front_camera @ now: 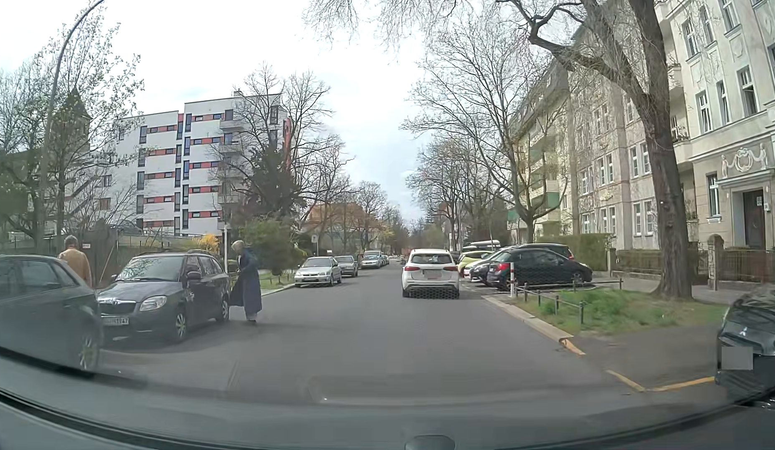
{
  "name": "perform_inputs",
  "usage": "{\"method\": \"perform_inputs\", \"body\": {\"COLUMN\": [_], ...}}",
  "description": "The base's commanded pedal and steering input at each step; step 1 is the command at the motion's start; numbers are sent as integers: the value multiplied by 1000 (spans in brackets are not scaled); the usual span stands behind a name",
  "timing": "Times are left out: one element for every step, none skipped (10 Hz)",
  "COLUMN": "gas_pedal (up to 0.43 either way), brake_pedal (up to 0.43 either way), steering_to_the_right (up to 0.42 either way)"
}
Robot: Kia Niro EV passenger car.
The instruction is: Follow the waypoints while adhering to traffic rules and regulations
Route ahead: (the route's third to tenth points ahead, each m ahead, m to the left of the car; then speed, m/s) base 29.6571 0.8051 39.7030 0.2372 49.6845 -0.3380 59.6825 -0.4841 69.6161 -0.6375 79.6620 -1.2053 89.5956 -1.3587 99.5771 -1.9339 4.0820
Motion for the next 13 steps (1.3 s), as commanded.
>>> {"method": "perform_inputs", "body": {"gas_pedal": [47, 47, 47, 47, 47, 47, 47, 47, 47, 47, 47, 47, 47], "brake_pedal": [0, 0, 0, 0, 0, 0, 0, 0, 0, 0, 0, 0, 0], "steering_to_the_right": [12, 12, 12, 12, 12, 12, 12, 12, 12, 12, 12, 12, 12]}}
